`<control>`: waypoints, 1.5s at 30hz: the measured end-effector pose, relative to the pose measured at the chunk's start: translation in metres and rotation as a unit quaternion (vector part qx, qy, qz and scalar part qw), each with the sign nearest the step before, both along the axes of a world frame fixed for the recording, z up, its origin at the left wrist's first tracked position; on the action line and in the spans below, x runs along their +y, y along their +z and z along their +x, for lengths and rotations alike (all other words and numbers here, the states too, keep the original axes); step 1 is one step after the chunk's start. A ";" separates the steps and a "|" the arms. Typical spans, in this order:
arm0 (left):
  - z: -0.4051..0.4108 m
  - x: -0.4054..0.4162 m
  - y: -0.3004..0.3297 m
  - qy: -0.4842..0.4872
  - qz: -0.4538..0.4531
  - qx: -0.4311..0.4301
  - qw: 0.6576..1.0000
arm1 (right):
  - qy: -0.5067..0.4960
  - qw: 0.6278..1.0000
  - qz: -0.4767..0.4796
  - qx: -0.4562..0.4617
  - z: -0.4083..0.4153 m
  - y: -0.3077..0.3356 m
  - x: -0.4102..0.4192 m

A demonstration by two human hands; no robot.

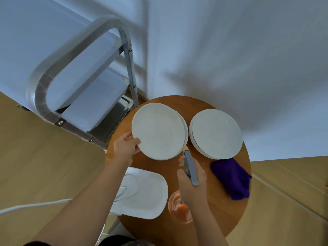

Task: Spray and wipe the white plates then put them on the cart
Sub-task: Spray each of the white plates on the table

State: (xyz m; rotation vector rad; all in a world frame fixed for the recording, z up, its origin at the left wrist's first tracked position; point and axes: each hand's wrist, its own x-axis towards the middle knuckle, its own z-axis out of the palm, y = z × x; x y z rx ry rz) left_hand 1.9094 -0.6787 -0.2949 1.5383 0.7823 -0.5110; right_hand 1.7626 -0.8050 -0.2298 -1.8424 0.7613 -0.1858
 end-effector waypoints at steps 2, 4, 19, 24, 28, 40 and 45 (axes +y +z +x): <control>-0.005 0.005 0.003 0.031 -0.047 0.021 0.998 | -0.008 1.000 -0.024 -0.016 0.001 0.000 0.004; -0.009 0.009 0.006 0.046 -0.095 0.031 0.994 | -0.021 0.999 -0.029 -0.014 0.002 0.000 0.006; -0.022 0.000 0.039 0.050 -0.174 0.005 0.983 | 0.083 0.996 -0.011 0.035 -0.012 0.012 0.018; -0.027 -0.005 0.042 0.060 -0.180 0.001 0.982 | 0.032 0.998 -0.028 0.048 -0.030 0.010 0.009; -0.031 -0.012 0.043 0.059 -0.180 -0.001 0.982 | -0.052 0.998 0.012 0.043 -0.039 0.011 -0.009; -0.060 -0.080 0.043 0.006 -0.131 0.000 0.991 | -0.043 0.997 0.026 0.062 -0.057 0.009 -0.066; -0.067 -0.131 0.041 -0.001 -0.124 0.020 0.992 | -0.075 0.995 0.018 0.062 -0.073 0.003 -0.083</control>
